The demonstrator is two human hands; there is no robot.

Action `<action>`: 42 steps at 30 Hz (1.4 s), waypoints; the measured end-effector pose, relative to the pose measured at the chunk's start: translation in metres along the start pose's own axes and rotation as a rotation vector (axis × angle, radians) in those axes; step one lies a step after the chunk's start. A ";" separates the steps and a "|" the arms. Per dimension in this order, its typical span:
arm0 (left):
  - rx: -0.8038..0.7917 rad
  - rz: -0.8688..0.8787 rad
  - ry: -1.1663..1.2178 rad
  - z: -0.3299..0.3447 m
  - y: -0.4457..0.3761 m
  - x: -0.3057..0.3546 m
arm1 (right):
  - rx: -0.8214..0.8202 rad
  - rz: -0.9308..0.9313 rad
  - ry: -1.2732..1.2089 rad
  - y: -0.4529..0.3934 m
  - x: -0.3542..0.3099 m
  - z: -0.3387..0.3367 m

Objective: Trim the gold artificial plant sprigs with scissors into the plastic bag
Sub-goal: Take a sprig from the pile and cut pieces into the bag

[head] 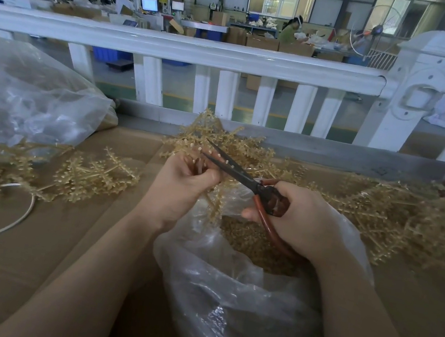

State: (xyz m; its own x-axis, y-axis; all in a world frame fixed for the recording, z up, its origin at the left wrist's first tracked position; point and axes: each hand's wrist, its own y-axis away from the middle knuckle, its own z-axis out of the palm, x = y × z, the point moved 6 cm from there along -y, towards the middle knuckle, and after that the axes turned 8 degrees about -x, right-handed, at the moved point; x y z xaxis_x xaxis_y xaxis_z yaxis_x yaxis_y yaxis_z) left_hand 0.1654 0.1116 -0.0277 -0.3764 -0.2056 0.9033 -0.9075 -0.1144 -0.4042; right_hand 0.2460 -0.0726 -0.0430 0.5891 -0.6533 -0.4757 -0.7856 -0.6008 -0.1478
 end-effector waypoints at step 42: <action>-0.186 -0.021 -0.016 0.007 0.001 0.000 | 0.001 -0.071 0.044 0.004 -0.013 -0.004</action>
State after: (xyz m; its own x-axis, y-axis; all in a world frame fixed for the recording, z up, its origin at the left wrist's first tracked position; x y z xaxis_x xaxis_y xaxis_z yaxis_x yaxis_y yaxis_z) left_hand 0.1660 0.1053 -0.0294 -0.3553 -0.2207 0.9083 -0.9345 0.0628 -0.3503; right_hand 0.2363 -0.0685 -0.0341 0.6509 -0.6286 -0.4257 -0.7417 -0.6460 -0.1802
